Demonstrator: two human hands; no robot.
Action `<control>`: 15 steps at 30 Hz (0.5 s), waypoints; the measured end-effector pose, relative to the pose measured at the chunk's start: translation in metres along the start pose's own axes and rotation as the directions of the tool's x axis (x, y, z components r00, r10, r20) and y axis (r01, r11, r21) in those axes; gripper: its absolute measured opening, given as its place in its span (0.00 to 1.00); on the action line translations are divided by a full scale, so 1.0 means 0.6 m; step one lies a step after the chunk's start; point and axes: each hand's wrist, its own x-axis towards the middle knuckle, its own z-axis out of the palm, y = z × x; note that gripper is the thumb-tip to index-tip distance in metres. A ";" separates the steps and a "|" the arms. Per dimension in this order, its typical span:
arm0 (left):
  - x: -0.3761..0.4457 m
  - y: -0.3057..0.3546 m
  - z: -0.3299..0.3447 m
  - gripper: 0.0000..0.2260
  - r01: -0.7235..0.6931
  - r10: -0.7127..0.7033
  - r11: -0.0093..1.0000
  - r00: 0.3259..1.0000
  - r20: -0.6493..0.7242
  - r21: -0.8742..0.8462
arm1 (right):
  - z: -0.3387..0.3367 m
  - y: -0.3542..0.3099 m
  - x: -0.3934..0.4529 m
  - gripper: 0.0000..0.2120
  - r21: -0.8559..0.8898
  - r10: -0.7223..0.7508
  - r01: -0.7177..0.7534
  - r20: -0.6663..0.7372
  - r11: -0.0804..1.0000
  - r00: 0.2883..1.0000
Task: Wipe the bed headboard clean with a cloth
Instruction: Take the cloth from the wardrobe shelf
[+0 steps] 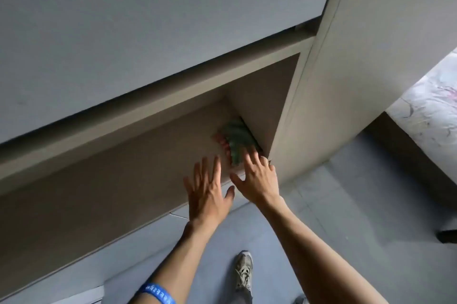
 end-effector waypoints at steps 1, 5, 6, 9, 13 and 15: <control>0.004 -0.001 0.002 0.40 0.004 -0.004 1.000 1.000 0.027 0.008 | 0.012 0.002 0.018 0.35 -0.012 0.002 -0.001 0.044 1.000 0.999; 0.022 -0.015 0.020 0.37 0.012 -0.014 1.000 0.996 0.089 0.020 | 0.054 0.020 0.071 0.20 -0.090 0.030 -0.022 0.081 0.996 0.996; 0.024 -0.014 0.022 0.35 0.019 -0.020 1.000 0.995 0.100 0.006 | 0.054 0.024 0.070 0.15 -0.089 0.034 -0.027 0.072 0.996 0.997; 0.024 0.014 0.011 0.26 -0.004 0.019 0.985 0.996 0.083 -0.173 | 0.023 0.056 0.040 0.09 0.184 0.058 -0.077 0.106 0.980 0.993; 0.012 0.129 -0.012 0.15 -0.162 0.206 0.796 0.979 0.009 -0.584 | -0.073 0.123 -0.054 0.09 0.803 0.190 -0.285 0.217 0.523 0.958; 0.001 0.230 -0.026 0.16 -0.135 0.269 0.647 0.961 0.059 -0.751 | -0.136 0.182 -0.102 0.08 0.900 0.319 -0.341 0.251 0.270 0.914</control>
